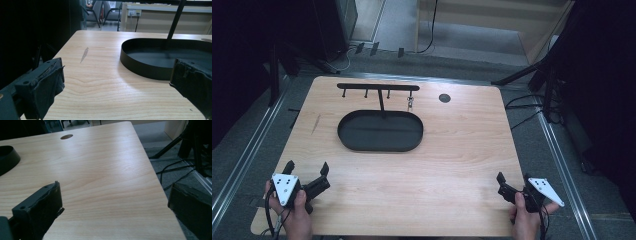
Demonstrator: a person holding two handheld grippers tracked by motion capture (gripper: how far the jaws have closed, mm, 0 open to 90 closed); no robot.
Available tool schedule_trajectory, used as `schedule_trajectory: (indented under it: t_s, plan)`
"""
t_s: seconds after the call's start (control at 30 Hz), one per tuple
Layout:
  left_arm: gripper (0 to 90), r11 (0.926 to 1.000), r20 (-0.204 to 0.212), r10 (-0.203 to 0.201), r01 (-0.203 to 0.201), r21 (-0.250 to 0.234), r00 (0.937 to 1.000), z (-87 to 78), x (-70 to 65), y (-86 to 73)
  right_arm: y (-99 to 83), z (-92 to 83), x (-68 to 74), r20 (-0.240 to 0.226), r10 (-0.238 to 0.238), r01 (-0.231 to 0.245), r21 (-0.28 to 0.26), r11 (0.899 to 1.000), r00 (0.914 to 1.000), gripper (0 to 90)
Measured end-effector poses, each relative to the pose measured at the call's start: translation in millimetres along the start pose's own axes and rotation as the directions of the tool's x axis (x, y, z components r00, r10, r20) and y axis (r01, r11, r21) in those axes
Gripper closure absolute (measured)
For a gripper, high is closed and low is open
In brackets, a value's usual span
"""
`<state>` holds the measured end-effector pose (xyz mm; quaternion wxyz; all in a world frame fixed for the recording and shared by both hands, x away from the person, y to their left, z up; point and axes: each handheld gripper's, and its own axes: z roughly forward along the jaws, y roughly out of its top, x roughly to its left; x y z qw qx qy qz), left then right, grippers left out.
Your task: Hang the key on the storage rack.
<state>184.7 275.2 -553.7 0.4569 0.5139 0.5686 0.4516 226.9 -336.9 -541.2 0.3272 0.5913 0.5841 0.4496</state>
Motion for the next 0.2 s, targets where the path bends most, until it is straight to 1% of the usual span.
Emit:
schedule_trajectory:
  t_s: [0.03, 0.07, 0.1, 0.13, 0.17, 0.2]
  plan:
    - [0.0, 1.0000, -0.001, -0.002, 0.002, -0.001, 1.0000, -0.2, 0.0, -0.1, -0.9, -0.6, -0.7, 0.003, 0.000, 0.000, 0.005, 1.000, 1.0000, 0.0]
    - [0.0, 1.0000, -0.001, -0.002, 0.002, -0.001, 1.0000, -0.2, 0.1, -0.1, -1.8, -1.0, -2.1, -0.009, 0.009, -0.009, 0.005, 1.000, 0.9999, 0.0]
    - [0.0, 1.0000, -0.001, -0.002, 0.002, -0.001, 1.0000, -0.2, 0.1, -0.1, -1.8, -1.0, -2.1, -0.009, 0.009, -0.009, 0.005, 1.000, 0.9999, 0.0]
    - [0.0, 1.0000, -0.001, -0.004, 0.004, 0.001, 1.0000, -0.2, 0.3, 0.0, -2.3, -0.3, -1.8, 0.005, 0.015, -0.015, 0.019, 1.000, 0.9999, 0.0]
    - [0.0, 1.0000, -0.002, -0.005, 0.005, 0.000, 1.0000, 0.1, 0.1, 0.0, -2.6, 1.0, -1.0, 0.014, 0.011, -0.011, 0.027, 1.000, 0.9998, 0.0]
    - [0.0, 1.0000, -0.002, -0.005, 0.005, 0.000, 1.0000, 0.1, 0.1, 0.0, -2.6, 1.0, -1.0, 0.014, 0.011, -0.011, 0.027, 1.000, 0.9998, 0.0]
